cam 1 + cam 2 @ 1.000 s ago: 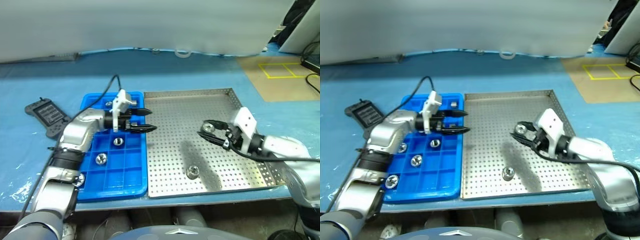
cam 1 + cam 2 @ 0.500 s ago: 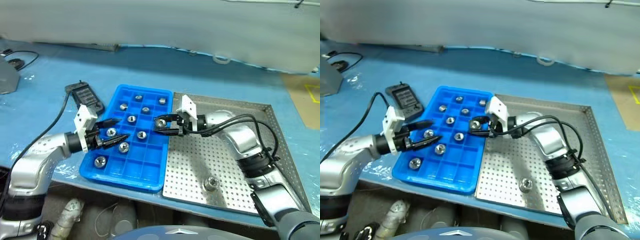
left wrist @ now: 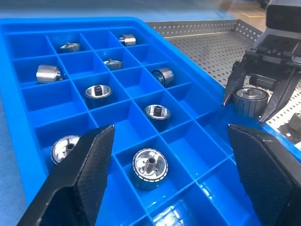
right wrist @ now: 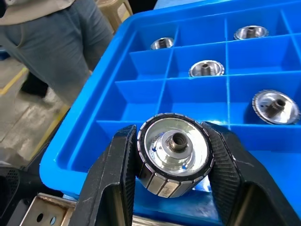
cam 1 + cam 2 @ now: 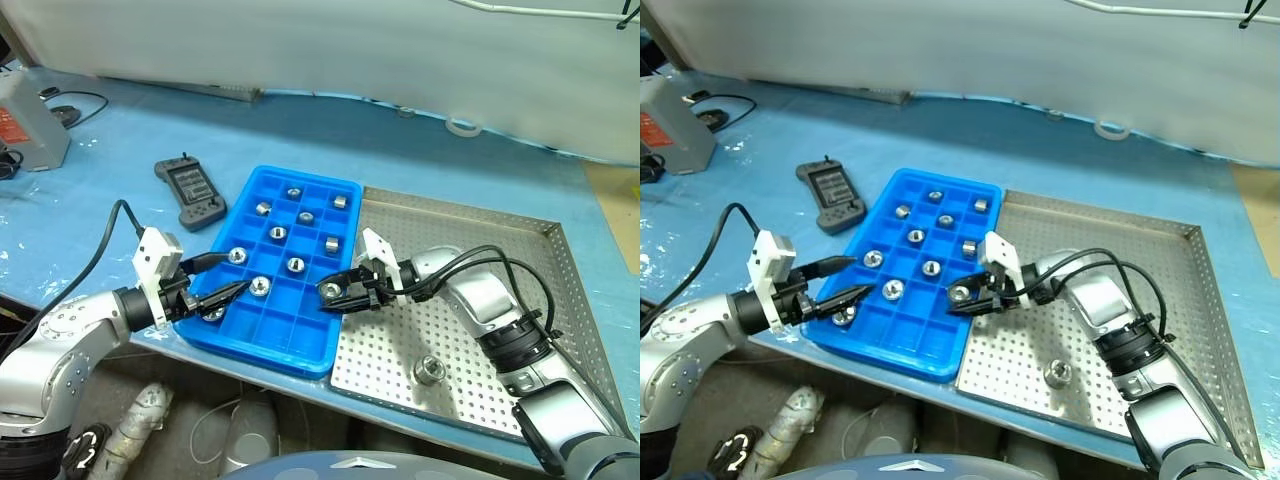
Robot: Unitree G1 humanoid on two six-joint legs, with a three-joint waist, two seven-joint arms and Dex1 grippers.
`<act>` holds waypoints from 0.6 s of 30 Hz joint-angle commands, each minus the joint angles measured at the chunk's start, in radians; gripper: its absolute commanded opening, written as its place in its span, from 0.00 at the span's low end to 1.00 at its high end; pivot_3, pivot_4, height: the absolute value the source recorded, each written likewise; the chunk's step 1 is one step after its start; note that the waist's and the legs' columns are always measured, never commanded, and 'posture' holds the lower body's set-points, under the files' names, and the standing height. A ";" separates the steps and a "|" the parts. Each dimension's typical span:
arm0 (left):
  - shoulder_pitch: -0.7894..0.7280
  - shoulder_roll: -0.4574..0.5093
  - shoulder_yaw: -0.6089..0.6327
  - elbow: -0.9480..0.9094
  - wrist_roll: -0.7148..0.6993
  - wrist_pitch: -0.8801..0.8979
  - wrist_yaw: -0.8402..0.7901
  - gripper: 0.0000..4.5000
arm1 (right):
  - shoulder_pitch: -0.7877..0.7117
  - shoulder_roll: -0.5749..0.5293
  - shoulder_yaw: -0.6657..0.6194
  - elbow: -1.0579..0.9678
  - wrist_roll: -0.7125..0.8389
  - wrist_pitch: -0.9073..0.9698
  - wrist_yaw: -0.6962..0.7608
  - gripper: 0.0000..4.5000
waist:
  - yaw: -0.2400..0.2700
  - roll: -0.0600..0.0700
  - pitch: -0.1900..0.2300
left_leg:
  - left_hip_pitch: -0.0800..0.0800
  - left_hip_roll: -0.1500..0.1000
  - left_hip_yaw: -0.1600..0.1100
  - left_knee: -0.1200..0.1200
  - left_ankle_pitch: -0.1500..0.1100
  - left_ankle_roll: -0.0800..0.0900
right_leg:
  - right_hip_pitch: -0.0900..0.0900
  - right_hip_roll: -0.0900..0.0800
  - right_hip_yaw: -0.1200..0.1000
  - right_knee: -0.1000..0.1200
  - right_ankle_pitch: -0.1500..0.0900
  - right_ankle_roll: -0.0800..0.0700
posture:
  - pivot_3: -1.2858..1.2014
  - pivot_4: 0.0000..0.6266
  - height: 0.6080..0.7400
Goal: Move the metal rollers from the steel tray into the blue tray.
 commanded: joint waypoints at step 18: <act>-0.163 0.000 -0.124 0.121 -0.001 -0.045 -0.045 0.89 | -0.005 -0.021 -0.095 -0.074 -0.021 0.002 -0.082 0.83 | -0.006 -0.002 -0.001 | 0.003 0.004 0.001 -0.004 0.006 -0.010 | 0.000 0.006 0.002 0.002 -0.001 0.002 | 0.57 0.24 1.00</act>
